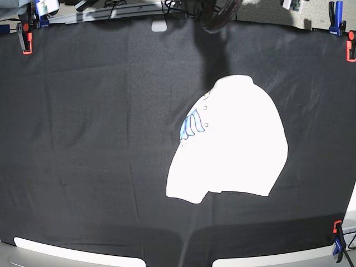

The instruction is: Layout the t-shirt on the table in an organized manner, then fold the t-shirt properly

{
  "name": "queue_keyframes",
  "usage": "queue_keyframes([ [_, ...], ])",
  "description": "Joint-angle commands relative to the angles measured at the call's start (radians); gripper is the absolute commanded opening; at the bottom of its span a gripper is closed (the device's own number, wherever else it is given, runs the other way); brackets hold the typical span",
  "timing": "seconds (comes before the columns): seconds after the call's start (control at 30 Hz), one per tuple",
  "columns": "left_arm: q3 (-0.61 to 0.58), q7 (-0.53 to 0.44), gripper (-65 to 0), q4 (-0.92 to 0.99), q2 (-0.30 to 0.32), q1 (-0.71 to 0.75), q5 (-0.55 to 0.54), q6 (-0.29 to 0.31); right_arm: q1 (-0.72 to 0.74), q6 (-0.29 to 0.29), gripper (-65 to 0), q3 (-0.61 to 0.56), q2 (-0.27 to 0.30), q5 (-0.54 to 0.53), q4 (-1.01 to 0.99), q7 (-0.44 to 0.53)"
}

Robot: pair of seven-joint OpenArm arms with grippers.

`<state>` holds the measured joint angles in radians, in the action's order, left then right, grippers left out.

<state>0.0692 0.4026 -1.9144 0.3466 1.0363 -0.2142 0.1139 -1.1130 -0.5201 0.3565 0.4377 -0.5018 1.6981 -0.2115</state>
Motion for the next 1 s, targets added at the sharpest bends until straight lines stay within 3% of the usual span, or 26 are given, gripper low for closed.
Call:
queue_keyframes([
  [0.0, 0.003, 0.0, -34.3, -0.03, 0.005, 0.005, -0.005, 0.002, -0.008, -0.022, -35.1, 0.016, 0.008, -0.026, 0.027, 0.02],
  [0.23, 0.003, 0.104, -34.3, -0.135, 0.005, -0.003, -0.005, 0.002, 0.018, -0.053, -35.1, 0.024, 0.008, -0.033, 0.1, -0.012],
  [0.47, 0.003, 0.099, -34.3, -0.159, 0.005, -0.055, -0.005, 0.006, 0.106, -0.053, -35.1, 0.023, 0.008, -0.034, 0.12, -0.008],
  [0.57, 0.003, 0.107, -34.3, -0.159, 0.003, -0.155, -0.018, 0.005, 0.199, -0.066, -35.1, 0.023, 0.008, -0.034, 0.12, -0.005],
  [0.73, 0.001, 0.105, -34.3, -0.159, 0.003, -0.33, -0.191, 0.006, 0.372, -0.155, -35.1, 0.013, 0.008, -0.036, 0.119, 0.023],
  [0.87, 0.001, 0.04, -34.3, -0.159, 0.003, -0.479, -0.177, 0.006, 0.558, -0.154, -35.1, -0.035, -0.001, -0.08, 0.119, 0.027],
  [0.97, 0.001, 0.008, -34.3, -0.159, 0.003, -0.569, -0.15, 0.006, 0.706, -0.154, -35.1, -0.084, -0.038, -0.078, 0.119, 0.001],
])
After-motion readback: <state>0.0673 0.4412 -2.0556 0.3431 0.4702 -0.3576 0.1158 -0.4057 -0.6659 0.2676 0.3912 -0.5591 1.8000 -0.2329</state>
